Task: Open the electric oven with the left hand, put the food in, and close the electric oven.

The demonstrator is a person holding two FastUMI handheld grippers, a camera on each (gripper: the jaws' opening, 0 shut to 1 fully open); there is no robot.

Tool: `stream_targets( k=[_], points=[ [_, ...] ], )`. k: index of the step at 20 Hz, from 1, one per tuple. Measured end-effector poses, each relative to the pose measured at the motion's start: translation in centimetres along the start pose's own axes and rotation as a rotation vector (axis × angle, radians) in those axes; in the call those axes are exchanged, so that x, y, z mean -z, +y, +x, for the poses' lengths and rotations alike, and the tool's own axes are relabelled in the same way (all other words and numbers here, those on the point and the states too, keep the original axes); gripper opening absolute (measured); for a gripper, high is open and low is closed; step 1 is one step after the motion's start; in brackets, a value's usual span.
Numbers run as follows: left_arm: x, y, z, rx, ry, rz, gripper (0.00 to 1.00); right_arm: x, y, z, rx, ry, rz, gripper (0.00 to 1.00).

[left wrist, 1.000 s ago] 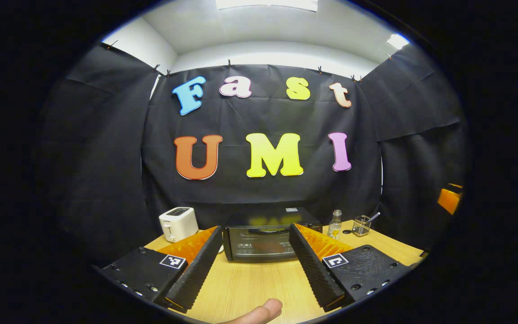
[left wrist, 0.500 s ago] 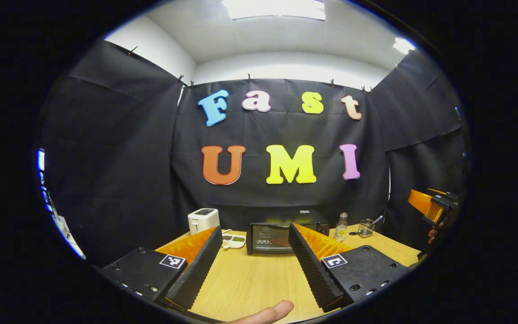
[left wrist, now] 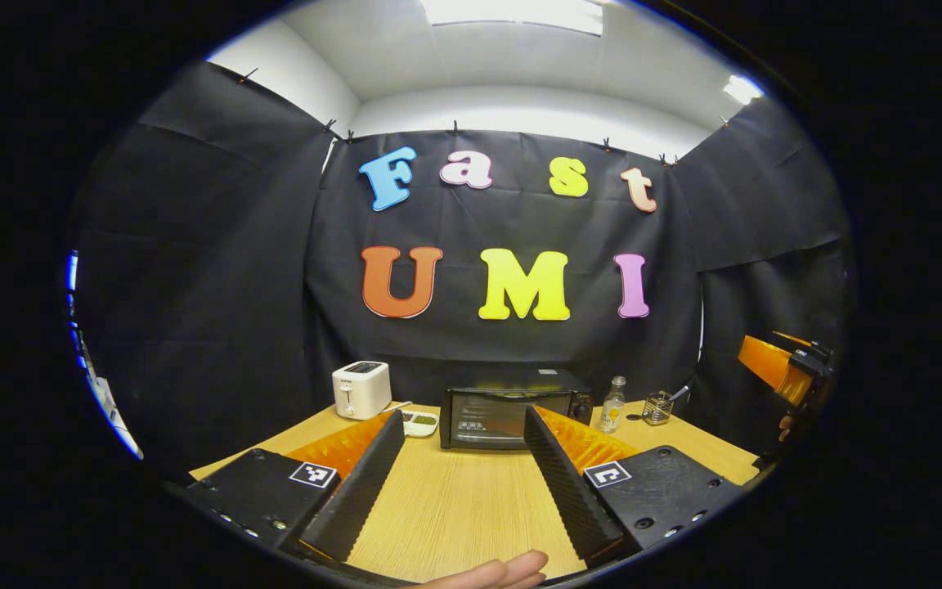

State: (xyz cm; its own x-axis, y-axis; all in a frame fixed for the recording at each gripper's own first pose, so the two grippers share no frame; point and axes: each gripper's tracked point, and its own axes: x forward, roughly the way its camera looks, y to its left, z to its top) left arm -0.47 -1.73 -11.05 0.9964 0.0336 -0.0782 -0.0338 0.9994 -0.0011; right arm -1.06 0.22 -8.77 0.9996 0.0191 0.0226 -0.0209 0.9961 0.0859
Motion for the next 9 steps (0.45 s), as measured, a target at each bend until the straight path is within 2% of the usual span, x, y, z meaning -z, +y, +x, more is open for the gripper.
stream_targets(
  k=[2,4,5,7,9],
  points=[
    [0.0,-0.4,-0.2,0.008,0.0,0.012,0.94,-0.3,-0.1,-0.3,0.003,-0.011,-0.004,1.0],
    [-0.2,-0.8,-0.5,0.018,-0.006,0.018,0.94,-0.9,-0.2,-0.4,0.007,-0.029,-0.012,1.0],
    [-0.2,-1.1,-0.7,0.025,-0.006,0.024,0.94,-1.4,0.1,-0.5,-0.002,-0.049,-0.013,0.96],
    [-0.4,-1.2,-0.7,0.029,-0.012,0.04,0.94,-2.2,0.5,-0.8,-0.02,-0.081,-0.002,1.0],
    [-0.6,-1.4,-0.9,0.029,-0.017,0.05,0.94,-1.8,-0.4,-0.9,0.009,-0.068,-0.009,0.99]
  ],
)
